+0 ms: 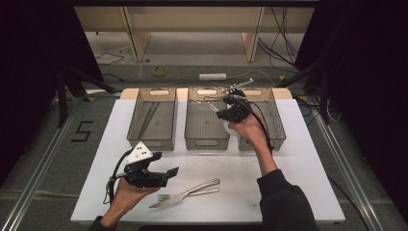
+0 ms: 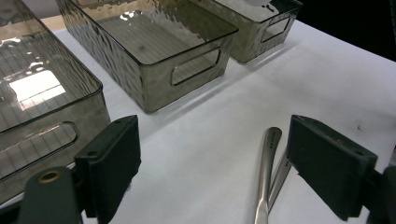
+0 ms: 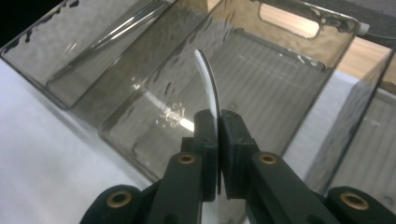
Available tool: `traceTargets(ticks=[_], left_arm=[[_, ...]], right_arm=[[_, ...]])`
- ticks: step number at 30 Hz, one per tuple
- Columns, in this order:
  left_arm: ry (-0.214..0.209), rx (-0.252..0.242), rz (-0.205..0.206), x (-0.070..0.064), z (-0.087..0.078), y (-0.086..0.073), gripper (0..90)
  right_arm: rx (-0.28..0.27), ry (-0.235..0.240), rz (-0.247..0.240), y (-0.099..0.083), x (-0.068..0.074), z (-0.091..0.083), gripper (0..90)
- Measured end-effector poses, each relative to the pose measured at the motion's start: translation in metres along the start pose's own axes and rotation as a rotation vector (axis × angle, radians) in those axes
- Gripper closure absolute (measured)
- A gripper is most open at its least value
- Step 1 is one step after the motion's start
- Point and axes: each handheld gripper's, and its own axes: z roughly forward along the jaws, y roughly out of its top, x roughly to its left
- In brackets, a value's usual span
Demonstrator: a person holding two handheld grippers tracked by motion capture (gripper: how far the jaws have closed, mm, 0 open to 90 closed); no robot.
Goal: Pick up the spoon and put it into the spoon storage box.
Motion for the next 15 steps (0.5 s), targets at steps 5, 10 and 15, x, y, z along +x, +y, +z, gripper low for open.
traceTargets(ticks=[5, 10, 15], left_arm=[[-0.003, -0.027, 0.007, 0.0, -0.001, -0.001, 17.2], [-0.013, -0.033, 0.013, -0.003, 0.0, -0.001, 17.1], [-0.018, -0.025, 0.016, -0.003, 0.001, -0.002, 16.7]], right_arm=[[-0.021, -0.001, 0.009, 0.009, 0.002, 0.012, 86.7], [-0.027, -0.011, 0.022, 0.014, 0.002, 0.025, 86.7], [-0.027, -0.023, 0.033, 0.015, 0.0, 0.038, 86.7]])
